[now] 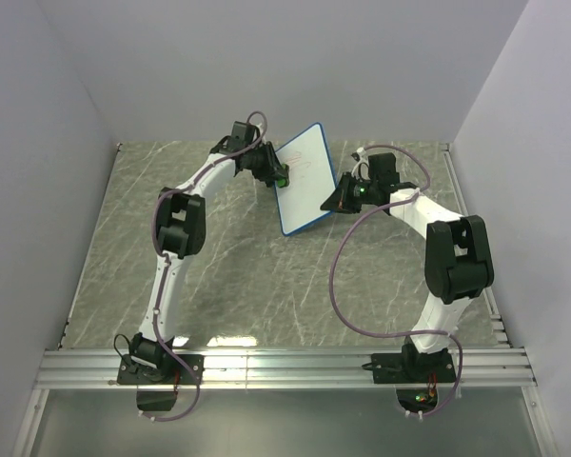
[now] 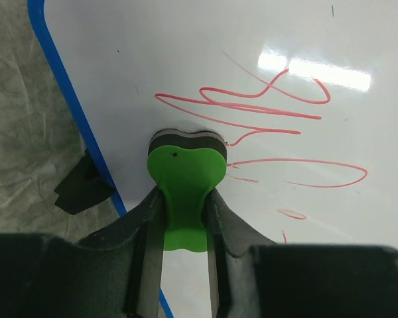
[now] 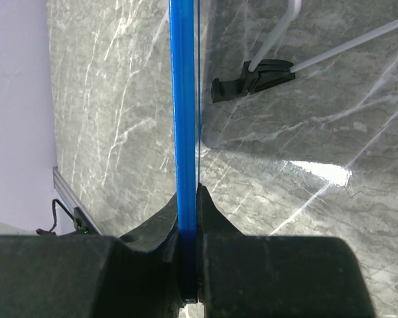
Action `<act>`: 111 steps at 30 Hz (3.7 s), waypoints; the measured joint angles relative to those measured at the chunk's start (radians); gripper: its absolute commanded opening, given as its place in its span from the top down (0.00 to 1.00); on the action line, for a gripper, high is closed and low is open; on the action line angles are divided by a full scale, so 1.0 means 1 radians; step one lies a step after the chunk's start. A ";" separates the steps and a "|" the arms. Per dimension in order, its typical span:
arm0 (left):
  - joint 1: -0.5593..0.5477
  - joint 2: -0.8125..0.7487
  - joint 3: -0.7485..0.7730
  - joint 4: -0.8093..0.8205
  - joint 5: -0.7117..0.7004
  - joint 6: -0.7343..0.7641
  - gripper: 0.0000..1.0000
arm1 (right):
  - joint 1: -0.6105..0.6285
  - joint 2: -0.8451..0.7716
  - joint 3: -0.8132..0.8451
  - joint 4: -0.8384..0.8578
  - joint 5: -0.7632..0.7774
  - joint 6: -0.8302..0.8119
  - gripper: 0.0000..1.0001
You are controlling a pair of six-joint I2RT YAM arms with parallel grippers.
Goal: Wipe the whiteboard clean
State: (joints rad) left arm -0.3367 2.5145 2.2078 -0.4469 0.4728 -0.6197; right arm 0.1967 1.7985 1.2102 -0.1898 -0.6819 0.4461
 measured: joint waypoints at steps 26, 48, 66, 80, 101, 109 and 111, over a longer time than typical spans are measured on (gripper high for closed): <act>-0.121 -0.063 0.037 -0.024 0.084 -0.003 1.00 | 0.000 0.005 0.015 -0.050 -0.006 0.002 1.00; -0.071 0.001 0.135 -0.051 0.056 -0.024 1.00 | 0.056 -0.051 0.000 -0.099 0.073 0.006 1.00; 0.014 0.084 0.154 -0.114 0.038 0.051 1.00 | 0.064 -0.052 0.009 -0.119 0.080 0.007 1.00; -0.125 -0.026 0.146 -0.029 0.258 0.081 1.00 | 0.071 -0.057 0.015 -0.161 0.093 0.013 1.00; -0.043 0.069 0.219 -0.073 0.152 0.081 1.00 | 0.118 -0.198 -0.076 -0.281 0.128 -0.017 1.00; -0.036 0.066 0.174 -0.047 0.149 0.083 1.00 | 0.120 -0.206 -0.080 -0.299 0.133 -0.023 1.00; -0.031 0.052 0.132 -0.029 0.134 0.084 1.00 | 0.120 -0.205 -0.078 -0.301 0.131 -0.024 1.00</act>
State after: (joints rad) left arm -0.3676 2.5668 2.3402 -0.4755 0.6067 -0.5362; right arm 0.3168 1.5936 1.1324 -0.4904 -0.5507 0.4225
